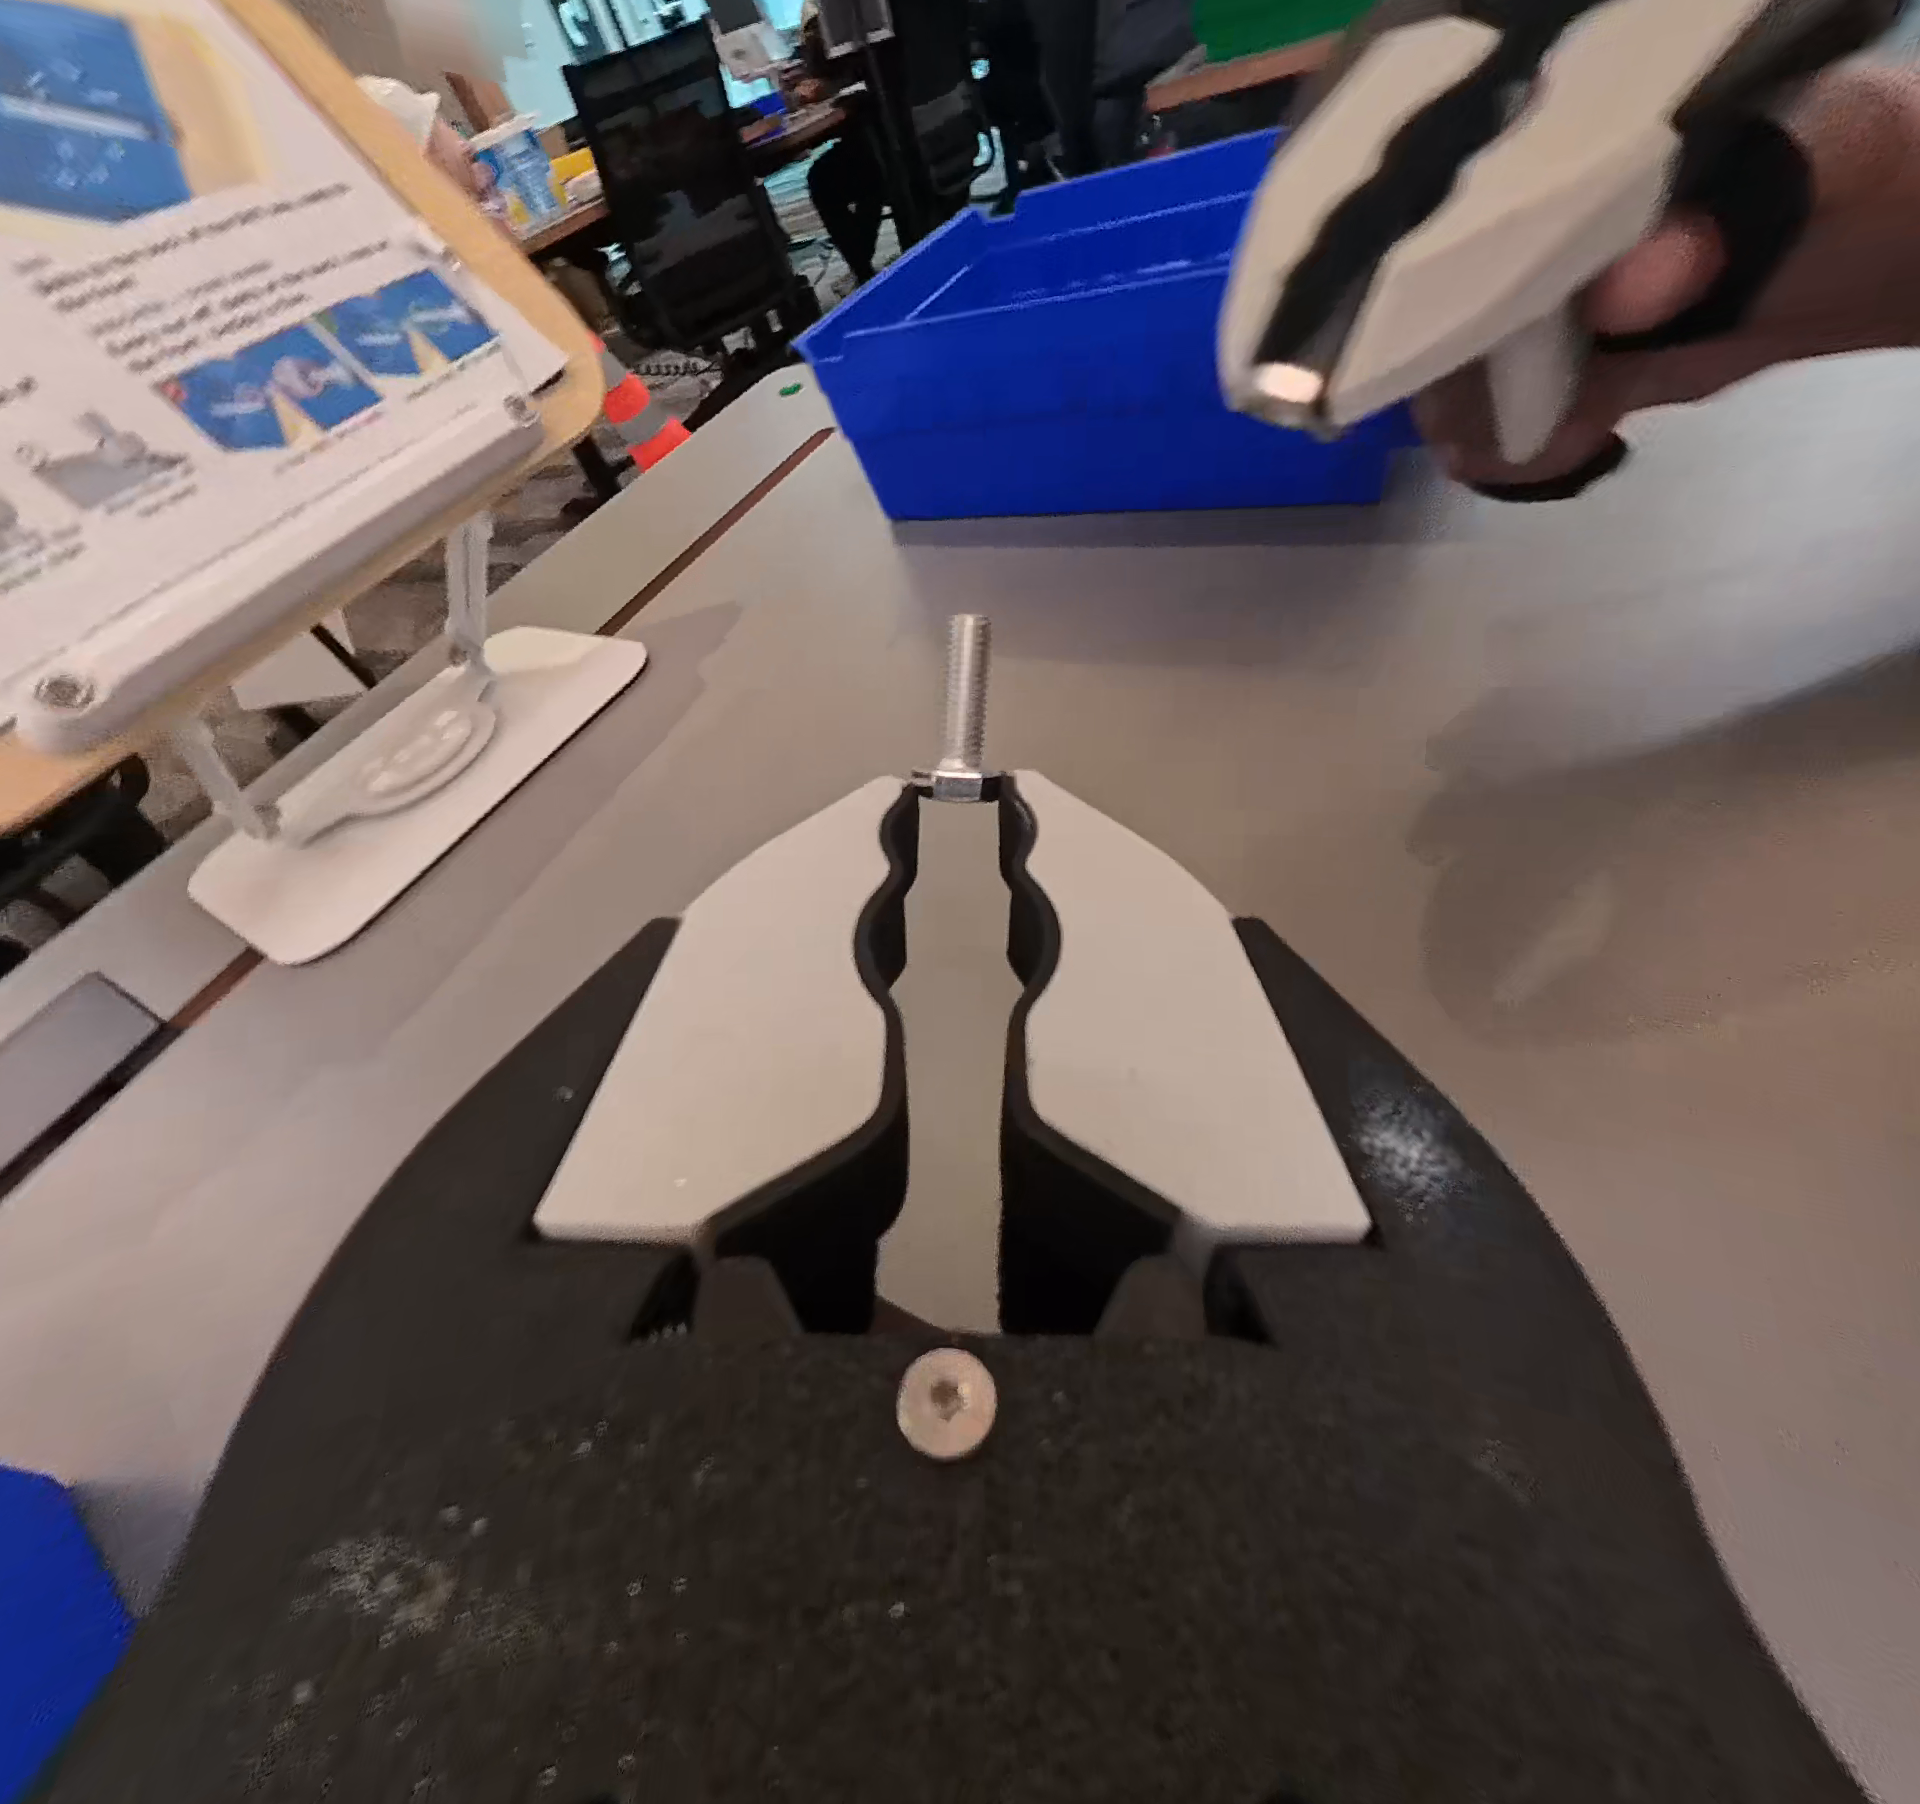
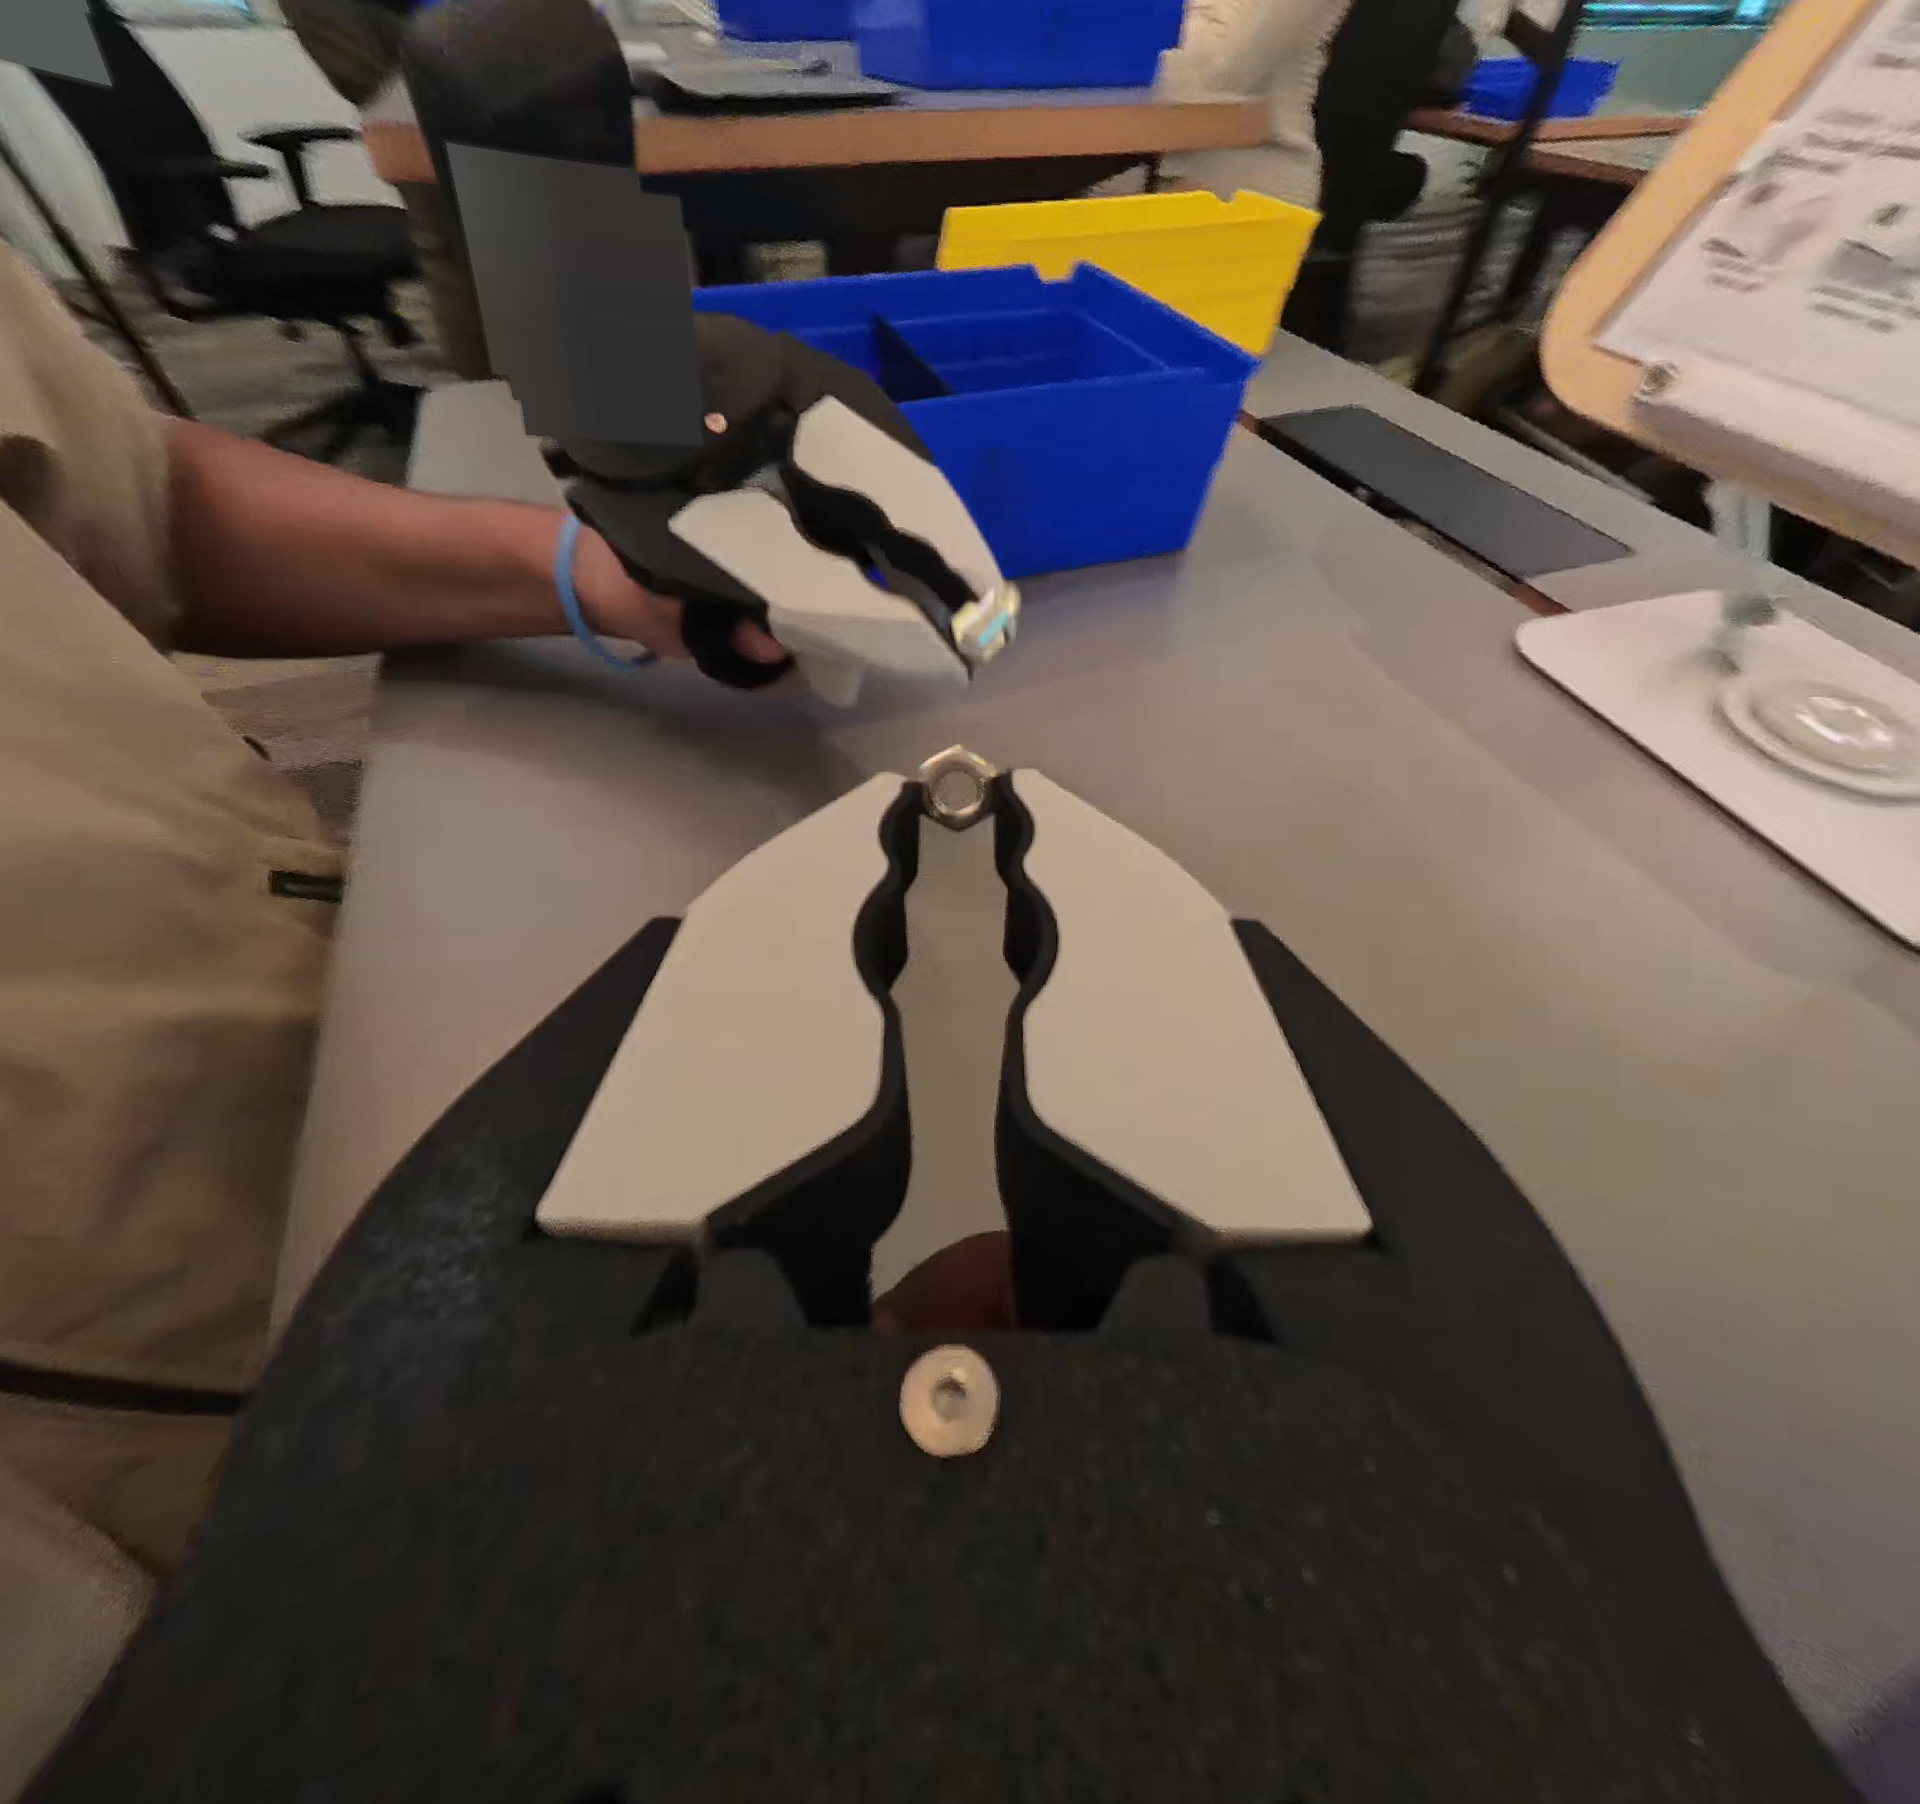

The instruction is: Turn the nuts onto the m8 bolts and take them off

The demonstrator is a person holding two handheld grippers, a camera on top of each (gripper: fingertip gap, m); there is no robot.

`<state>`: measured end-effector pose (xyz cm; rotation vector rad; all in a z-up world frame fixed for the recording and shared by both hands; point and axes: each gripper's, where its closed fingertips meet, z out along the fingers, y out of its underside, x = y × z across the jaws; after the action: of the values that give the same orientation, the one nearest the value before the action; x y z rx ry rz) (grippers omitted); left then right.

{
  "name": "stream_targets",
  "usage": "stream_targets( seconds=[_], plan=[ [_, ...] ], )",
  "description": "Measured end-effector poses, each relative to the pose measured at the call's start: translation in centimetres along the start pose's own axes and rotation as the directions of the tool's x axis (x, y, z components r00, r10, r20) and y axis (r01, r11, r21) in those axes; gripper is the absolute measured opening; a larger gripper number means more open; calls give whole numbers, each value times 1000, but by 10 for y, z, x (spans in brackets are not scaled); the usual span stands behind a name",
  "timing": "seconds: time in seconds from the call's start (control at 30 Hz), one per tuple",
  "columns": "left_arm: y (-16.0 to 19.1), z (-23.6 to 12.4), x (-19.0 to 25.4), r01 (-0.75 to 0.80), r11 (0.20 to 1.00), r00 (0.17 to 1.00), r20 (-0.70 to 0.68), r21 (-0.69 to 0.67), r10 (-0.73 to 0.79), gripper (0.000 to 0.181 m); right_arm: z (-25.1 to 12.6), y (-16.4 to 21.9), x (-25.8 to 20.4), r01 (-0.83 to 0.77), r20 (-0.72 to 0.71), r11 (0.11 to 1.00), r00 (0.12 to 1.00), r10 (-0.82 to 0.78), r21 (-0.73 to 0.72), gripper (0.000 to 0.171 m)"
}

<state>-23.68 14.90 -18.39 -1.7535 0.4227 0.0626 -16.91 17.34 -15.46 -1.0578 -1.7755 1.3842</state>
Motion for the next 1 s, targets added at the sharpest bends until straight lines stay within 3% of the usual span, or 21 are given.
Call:
stream_targets(
  seconds=[0.2,0.37,0.8,1.0],
  plan=[
    [-14,6,22,-126,992,989,-74,-11,124,15,25,-12,-4,115,109,992,988,-109,-54,14],
    [-20,10,31,-150,989,984,-95,6,150,15,28,-13,-4,156,111,985,983,-148,-70,14],
    [-24,12,35,-134,990,989,-57,34,136,15,23,-9,-2,23,116,1000,993,-23,2,14],
    [-22,13,31,-229,973,973,42,-3,229,15,25,-7,-4,-66,119,997,991,60,47,14]
  ],
)
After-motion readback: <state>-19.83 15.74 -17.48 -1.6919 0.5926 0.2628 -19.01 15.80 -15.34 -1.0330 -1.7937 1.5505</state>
